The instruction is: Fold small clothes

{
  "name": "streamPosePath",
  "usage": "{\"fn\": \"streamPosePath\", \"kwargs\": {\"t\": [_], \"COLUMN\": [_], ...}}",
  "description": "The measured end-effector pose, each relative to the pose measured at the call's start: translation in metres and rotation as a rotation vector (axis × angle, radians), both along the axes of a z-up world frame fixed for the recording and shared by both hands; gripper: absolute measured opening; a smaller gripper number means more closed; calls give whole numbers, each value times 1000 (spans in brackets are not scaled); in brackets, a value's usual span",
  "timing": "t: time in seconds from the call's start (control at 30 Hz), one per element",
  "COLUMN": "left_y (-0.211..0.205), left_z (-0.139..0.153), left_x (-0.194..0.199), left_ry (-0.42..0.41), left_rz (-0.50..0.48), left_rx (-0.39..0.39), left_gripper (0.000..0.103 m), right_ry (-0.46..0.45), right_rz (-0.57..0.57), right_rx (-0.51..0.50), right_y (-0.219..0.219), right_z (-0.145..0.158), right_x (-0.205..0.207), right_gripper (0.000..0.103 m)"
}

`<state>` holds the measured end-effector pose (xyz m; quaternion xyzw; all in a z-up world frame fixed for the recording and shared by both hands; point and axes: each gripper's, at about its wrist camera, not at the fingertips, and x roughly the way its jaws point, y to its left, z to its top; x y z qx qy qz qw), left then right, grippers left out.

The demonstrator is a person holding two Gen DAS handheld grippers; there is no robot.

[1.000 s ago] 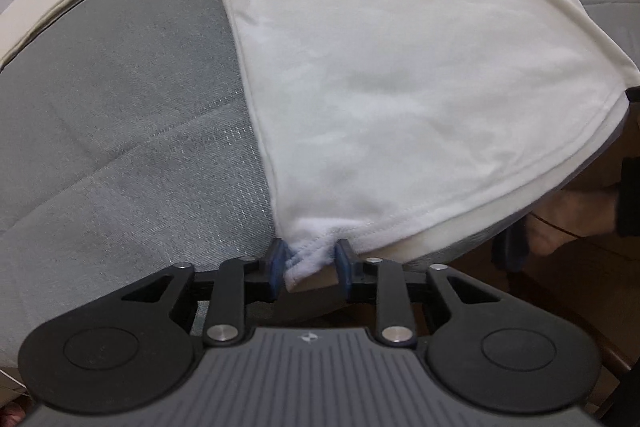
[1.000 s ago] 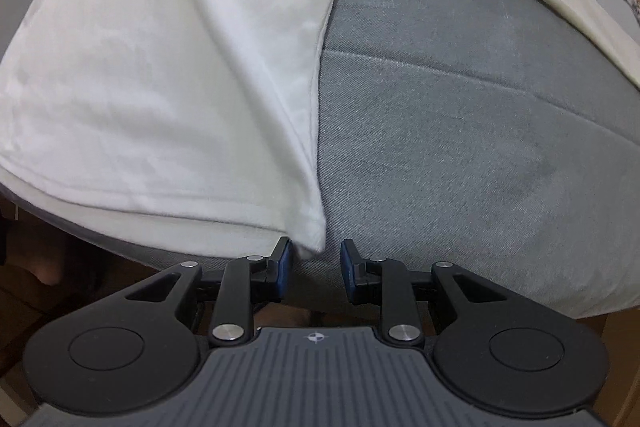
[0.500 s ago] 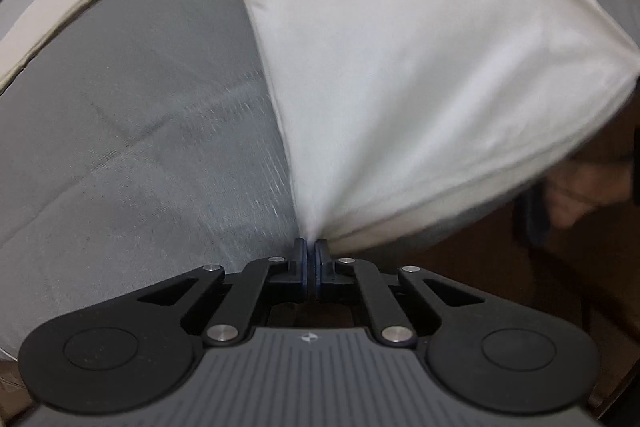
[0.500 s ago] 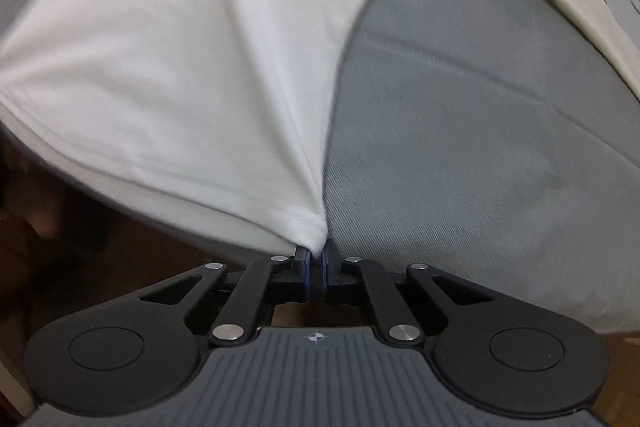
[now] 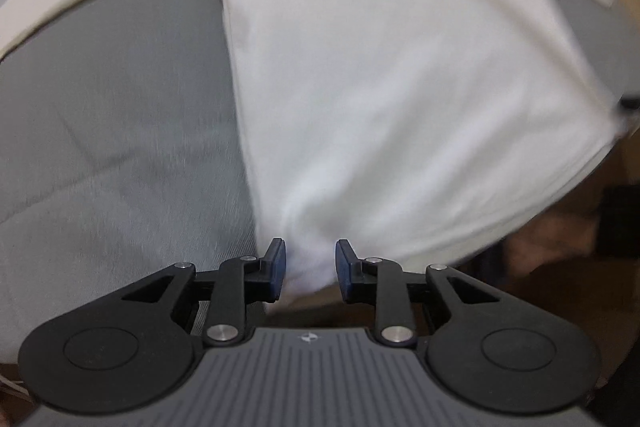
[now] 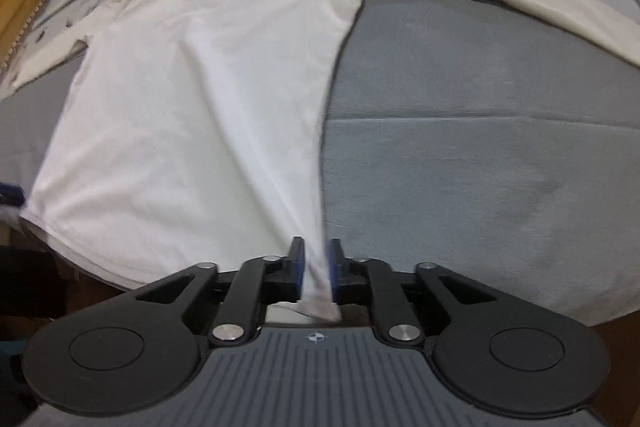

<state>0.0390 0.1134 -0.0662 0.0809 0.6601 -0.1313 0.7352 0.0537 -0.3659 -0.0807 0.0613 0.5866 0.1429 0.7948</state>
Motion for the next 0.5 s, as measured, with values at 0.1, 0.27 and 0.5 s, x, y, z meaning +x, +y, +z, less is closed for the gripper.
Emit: {"fn": "streamPosePath", "kwargs": {"t": [0.1, 0.27, 0.5], "left_y": [-11, 5, 45], "left_z": [-7, 34, 119], "left_x": [-4, 17, 60], "left_ry": [6, -171, -527], "left_rz": [-63, 75, 358], "left_rx": [34, -46, -119], "left_gripper": [30, 33, 66], "right_ry": [66, 19, -314], "right_rz": [80, 79, -8], "right_rx": [-77, -149, -86], "right_y": [21, 31, 52], "right_z": [-23, -19, 44], "right_x": [-1, 5, 28], "right_gripper": [20, 20, 24]}}
